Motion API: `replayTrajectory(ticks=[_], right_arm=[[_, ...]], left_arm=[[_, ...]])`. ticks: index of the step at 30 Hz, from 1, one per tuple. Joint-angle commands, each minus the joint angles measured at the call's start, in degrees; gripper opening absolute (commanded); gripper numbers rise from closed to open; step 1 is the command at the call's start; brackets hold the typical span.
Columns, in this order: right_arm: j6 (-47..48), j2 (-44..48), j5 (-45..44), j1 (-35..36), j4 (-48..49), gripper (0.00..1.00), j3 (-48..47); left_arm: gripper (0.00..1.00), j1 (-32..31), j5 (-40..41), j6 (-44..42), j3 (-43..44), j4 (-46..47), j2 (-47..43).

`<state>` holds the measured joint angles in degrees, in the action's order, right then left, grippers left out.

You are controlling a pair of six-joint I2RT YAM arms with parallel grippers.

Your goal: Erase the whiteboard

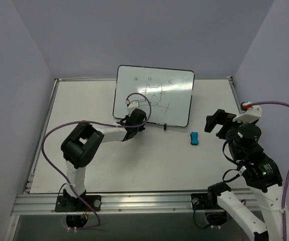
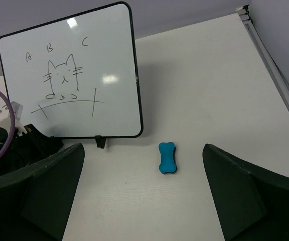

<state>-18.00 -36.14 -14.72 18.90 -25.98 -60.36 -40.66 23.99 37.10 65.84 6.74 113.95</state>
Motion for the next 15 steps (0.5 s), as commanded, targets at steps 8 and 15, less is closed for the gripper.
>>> replayTrajectory(ticks=[8, 15], right_arm=[[-0.7, -0.3, 2.9, 0.3, 2.1, 1.0, 1.7], [-0.5, 0.3, 2.6, 0.4, 1.9, 1.0, 1.7]], left_arm=[[0.02, -2.4, 12.6, 10.7, -8.3, -6.6, -6.9], [0.02, -5.5, 16.3, 5.9, 0.1, -14.8, -2.2]])
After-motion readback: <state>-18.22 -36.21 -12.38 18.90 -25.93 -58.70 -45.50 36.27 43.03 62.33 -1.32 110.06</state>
